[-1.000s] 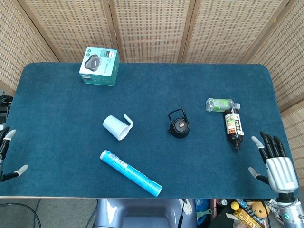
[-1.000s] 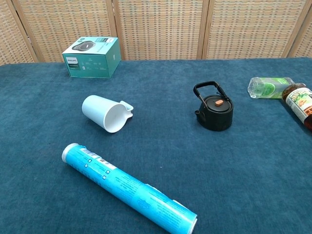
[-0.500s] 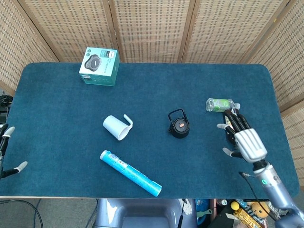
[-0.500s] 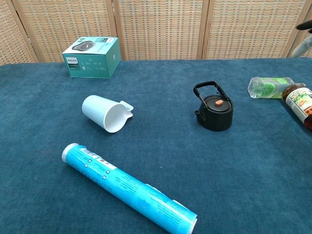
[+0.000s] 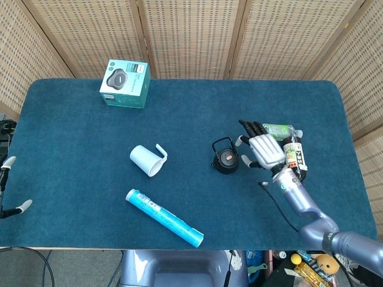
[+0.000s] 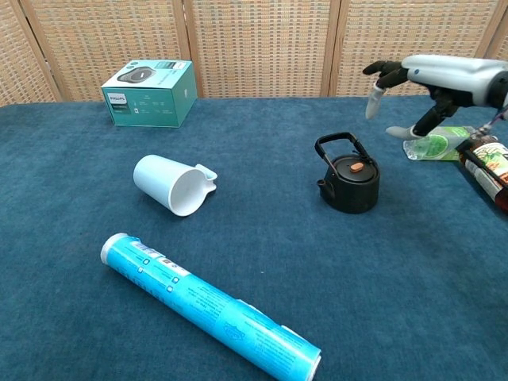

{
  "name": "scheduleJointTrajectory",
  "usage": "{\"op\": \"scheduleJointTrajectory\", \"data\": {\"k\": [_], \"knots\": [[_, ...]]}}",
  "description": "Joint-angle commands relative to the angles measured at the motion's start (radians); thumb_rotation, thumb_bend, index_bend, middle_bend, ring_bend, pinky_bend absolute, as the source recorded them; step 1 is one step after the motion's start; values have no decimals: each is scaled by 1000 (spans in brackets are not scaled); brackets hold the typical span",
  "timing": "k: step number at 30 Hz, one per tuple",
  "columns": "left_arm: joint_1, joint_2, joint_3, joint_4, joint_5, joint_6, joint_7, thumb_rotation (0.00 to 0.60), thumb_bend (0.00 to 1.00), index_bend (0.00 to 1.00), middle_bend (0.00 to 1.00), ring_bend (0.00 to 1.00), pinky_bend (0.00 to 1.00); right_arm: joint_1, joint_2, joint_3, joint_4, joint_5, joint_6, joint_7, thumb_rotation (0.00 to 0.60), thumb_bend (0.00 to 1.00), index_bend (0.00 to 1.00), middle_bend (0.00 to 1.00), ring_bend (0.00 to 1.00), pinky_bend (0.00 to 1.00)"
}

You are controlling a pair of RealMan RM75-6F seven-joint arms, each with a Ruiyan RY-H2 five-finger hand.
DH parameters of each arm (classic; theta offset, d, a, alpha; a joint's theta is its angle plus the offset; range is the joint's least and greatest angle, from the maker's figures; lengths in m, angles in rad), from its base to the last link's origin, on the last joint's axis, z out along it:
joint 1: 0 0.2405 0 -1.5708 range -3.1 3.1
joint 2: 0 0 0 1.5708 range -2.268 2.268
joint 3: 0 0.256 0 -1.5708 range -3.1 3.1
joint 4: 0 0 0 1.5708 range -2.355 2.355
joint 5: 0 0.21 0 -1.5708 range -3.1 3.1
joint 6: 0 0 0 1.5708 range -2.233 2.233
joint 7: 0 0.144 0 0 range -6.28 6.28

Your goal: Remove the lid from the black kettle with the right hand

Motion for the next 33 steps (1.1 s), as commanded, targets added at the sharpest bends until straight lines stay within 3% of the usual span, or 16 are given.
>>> {"op": "scheduleJointTrajectory", "data": {"k": [1,14,33], "knots": [[-5,-1,-2,5,-8,-12,-4,600,30,0,0,0,0,47,-66,7,54,56,-45,-72,600,556,440,0,0,0],[-15,-7,-3,15,-23,-36,-6,600,30,0,0,0,0,100,-179,-7,168,116,-73,-134,600,556,474,0,0,0],[-19,-10,-1,15,-27,-45,2,600,30,0,0,0,0,97,-193,-53,211,97,-64,-132,600,555,481,0,0,0]]}}
